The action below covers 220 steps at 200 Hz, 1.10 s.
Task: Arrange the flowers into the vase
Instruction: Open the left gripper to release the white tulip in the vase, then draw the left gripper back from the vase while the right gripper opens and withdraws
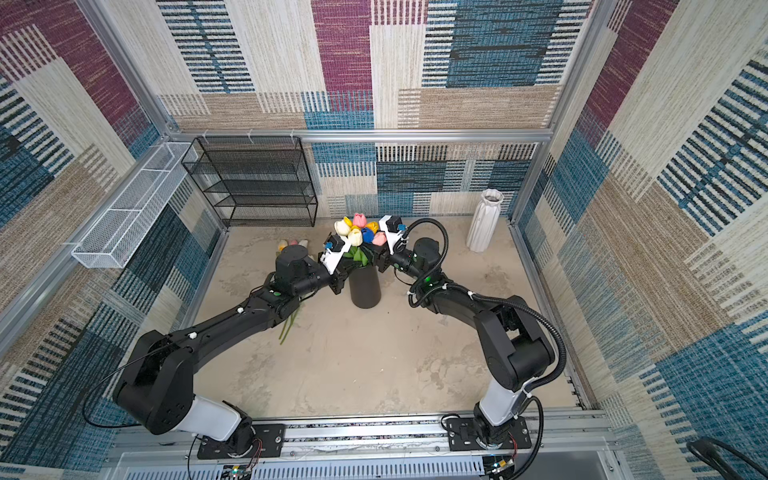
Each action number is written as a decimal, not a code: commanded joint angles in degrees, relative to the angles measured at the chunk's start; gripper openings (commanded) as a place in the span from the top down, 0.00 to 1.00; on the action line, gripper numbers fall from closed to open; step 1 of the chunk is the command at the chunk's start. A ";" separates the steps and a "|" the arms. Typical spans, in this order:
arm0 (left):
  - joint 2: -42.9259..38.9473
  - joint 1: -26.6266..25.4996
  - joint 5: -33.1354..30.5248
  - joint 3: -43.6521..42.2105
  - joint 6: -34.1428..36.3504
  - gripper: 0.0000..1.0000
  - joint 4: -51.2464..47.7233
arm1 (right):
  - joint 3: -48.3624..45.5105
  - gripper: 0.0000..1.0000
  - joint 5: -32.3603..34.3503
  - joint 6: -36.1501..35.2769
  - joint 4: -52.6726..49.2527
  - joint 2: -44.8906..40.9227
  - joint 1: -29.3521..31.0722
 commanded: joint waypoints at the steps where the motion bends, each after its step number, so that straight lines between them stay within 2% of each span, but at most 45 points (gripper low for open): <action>1: -1.67 0.05 0.43 -0.58 -0.44 0.82 -0.52 | -0.18 0.36 0.30 -0.11 1.23 -0.49 -0.05; 7: -2.31 0.01 0.36 -0.97 -0.65 0.76 0.00 | -0.44 0.31 0.30 -0.24 1.33 -0.74 -0.05; 18: -3.60 0.01 0.19 -2.05 -1.25 0.57 1.50 | -0.97 0.24 0.46 -0.77 1.60 -1.22 -0.05; 36: -5.90 0.10 -0.64 -3.52 -2.17 0.44 2.84 | -2.10 0.14 1.74 -1.55 1.76 -2.06 -0.05; 61: -9.19 0.18 -2.02 -4.94 -2.21 0.37 1.89 | -4.15 0.08 2.32 -2.67 1.94 -3.67 -0.16; 91: -13.05 0.60 -4.08 -7.46 -1.59 0.35 -0.53 | -6.43 0.03 2.37 -3.98 1.06 -6.52 -0.96; 117: -16.38 1.08 -6.15 -13.46 -2.54 0.20 3.14 | -7.90 0.00 0.88 -5.39 -0.24 -8.91 -1.63; 134: -16.18 1.83 -7.87 -17.88 -4.57 0.01 8.68 | -9.66 0.00 1.57 -5.83 -0.66 -10.41 -1.72; 151: -13.15 2.36 -7.75 -19.98 -6.56 0.01 15.25 | -12.30 0.00 1.66 -5.13 1.07 -11.97 -1.81; 183: -2.80 2.38 -5.12 -16.54 -7.88 0.01 22.43 | -15.51 0.00 2.24 -4.87 2.03 -14.88 -1.81; 220: 5.92 2.29 -4.30 -10.31 -7.55 0.01 25.05 | -21.29 0.00 3.20 -1.67 6.68 -19.68 -1.81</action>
